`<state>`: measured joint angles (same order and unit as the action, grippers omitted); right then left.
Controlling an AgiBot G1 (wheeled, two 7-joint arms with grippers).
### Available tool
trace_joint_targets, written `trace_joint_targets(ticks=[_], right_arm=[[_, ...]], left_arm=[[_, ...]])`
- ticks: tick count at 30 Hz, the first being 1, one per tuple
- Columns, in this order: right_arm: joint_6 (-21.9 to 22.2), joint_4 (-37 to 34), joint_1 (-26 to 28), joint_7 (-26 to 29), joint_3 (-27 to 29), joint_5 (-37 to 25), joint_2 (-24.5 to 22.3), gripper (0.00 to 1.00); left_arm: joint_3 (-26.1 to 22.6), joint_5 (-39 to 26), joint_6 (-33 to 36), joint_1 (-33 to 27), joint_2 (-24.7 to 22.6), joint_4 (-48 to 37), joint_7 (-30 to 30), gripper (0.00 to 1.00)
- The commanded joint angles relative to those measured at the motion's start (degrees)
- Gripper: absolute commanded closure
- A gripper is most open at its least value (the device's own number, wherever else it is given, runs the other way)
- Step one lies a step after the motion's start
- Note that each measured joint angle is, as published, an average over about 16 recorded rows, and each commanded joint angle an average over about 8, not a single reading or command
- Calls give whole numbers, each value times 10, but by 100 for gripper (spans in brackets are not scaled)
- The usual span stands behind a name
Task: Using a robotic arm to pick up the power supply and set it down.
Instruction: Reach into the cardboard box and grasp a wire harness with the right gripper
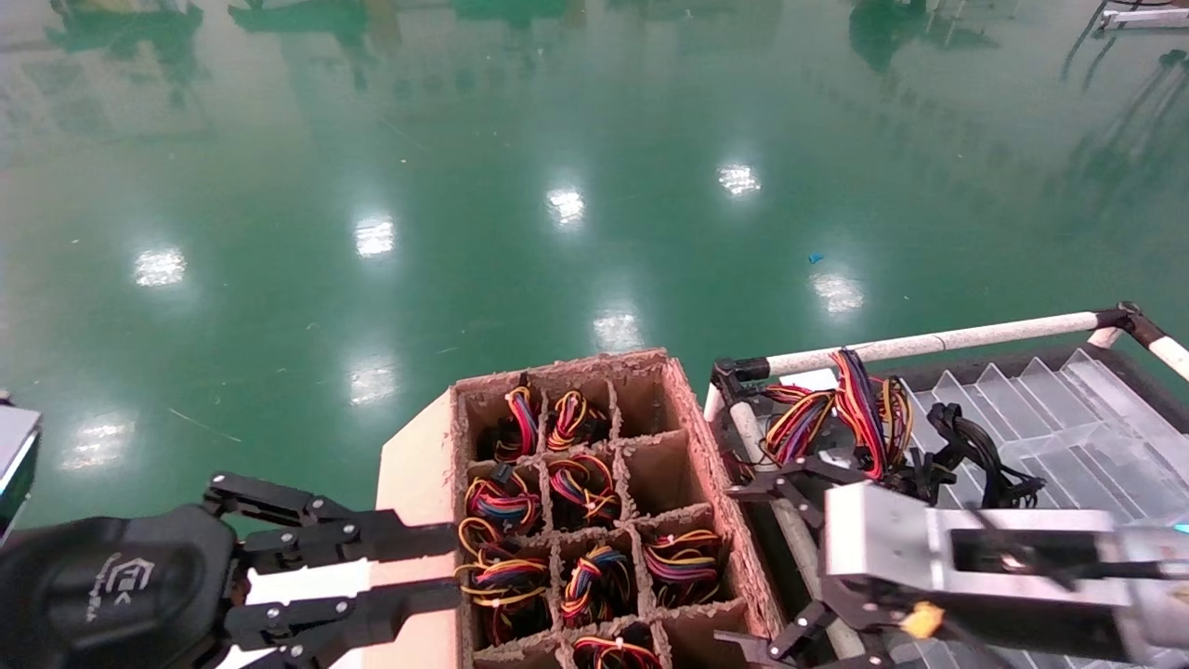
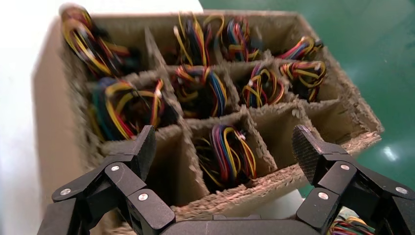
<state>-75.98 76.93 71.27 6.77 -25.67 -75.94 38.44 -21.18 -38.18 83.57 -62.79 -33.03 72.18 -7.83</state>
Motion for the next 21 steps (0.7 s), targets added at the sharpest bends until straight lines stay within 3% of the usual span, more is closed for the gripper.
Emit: trace_joint_targets(ticks=[1, 6, 9, 13, 15, 17, 21], right_arm=[[7, 1, 9, -4, -11, -29, 12, 18], [15, 1, 28, -10, -33, -80, 37, 72], [20, 1, 36, -10, -43, -105, 49, 94], [26, 1, 44, -8, -53, -131, 63, 100], [29, 1, 47, -7, -57, -141, 68, 100], [32, 1, 49, -6, -60, -149, 73, 100], [36, 0, 52, -4, -67, -167, 80, 100]], left_arm=[[0, 0, 0, 0, 0, 0, 0, 100], [0, 0, 0, 0, 0, 0, 0, 100], [0, 0, 0, 0, 0, 0, 0, 100], [0, 0, 0, 0, 0, 0, 0, 99], [0, 0, 0, 0, 0, 0, 0, 92], [0, 0, 0, 0, 0, 0, 0, 80], [0, 0, 0, 0, 0, 0, 0, 44]])
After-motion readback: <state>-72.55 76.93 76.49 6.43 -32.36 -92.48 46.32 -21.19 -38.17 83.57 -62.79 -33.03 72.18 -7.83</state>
